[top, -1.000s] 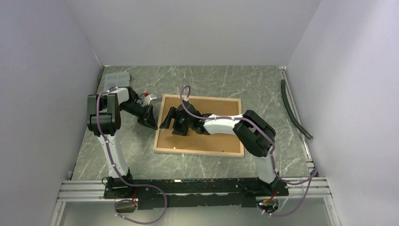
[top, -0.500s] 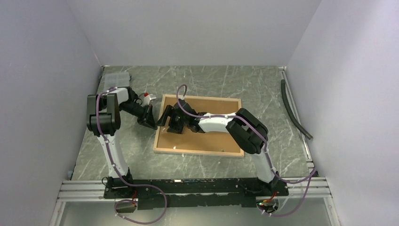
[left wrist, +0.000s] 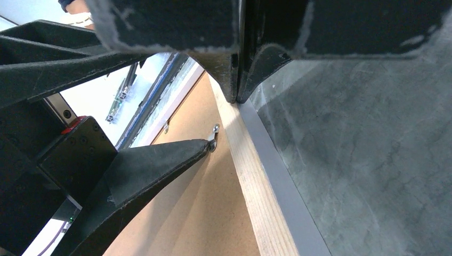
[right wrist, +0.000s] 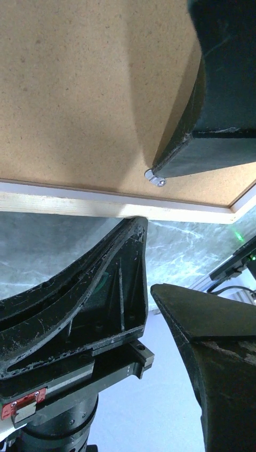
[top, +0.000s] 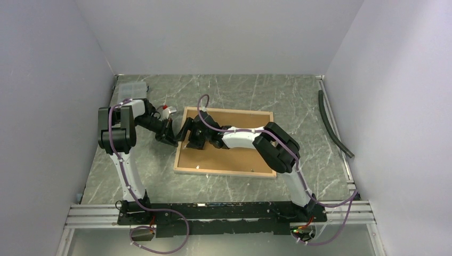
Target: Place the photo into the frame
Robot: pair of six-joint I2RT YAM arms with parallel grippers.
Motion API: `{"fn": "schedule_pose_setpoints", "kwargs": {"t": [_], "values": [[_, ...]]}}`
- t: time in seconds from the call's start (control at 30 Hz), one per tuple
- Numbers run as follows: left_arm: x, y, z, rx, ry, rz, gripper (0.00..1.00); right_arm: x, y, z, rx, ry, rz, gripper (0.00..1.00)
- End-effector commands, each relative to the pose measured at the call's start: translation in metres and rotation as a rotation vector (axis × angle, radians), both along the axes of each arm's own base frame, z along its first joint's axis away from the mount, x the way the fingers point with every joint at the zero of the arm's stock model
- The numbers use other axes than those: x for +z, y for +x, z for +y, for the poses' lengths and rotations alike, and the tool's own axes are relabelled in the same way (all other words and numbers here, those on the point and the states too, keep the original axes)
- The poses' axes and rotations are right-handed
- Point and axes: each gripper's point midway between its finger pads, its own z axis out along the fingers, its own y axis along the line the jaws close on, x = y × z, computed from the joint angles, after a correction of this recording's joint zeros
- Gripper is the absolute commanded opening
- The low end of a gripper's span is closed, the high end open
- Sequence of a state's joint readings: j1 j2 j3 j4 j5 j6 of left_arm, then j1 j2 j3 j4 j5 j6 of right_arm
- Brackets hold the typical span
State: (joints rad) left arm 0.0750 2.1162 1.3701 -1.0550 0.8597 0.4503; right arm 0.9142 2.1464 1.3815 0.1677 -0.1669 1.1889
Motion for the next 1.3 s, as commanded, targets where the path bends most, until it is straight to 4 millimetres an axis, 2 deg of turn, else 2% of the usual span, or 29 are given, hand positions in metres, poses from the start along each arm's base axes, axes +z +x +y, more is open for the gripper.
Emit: {"fn": "schedule_pose_setpoints", "kwargs": {"t": [0.0, 0.6, 0.97, 1.1, 1.27], "values": [[-0.009, -0.001, -0.001, -0.021, -0.007, -0.019, 0.05, -0.008, 0.005, 0.006, 0.004, -0.013, -0.017, 0.77], [-0.007, 0.002, 0.002, -0.019, -0.006, -0.031, 0.03, -0.009, -0.003, 0.018, 0.051, 0.035, 0.012, 0.73], [-0.005, 0.004, 0.005, -0.013, -0.006, -0.035, 0.03, -0.006, -0.014, 0.014, 0.093, 0.029, 0.031, 0.72], [-0.003, 0.005, 0.005, -0.010, -0.007, -0.037, 0.03, 0.003, -0.005, 0.011, 0.102, 0.030, -0.005, 0.73], [0.002, 0.007, 0.007, -0.003, -0.005, -0.045, 0.03, 0.028, 0.019, 0.001, 0.159, 0.019, -0.127, 0.75]]}}
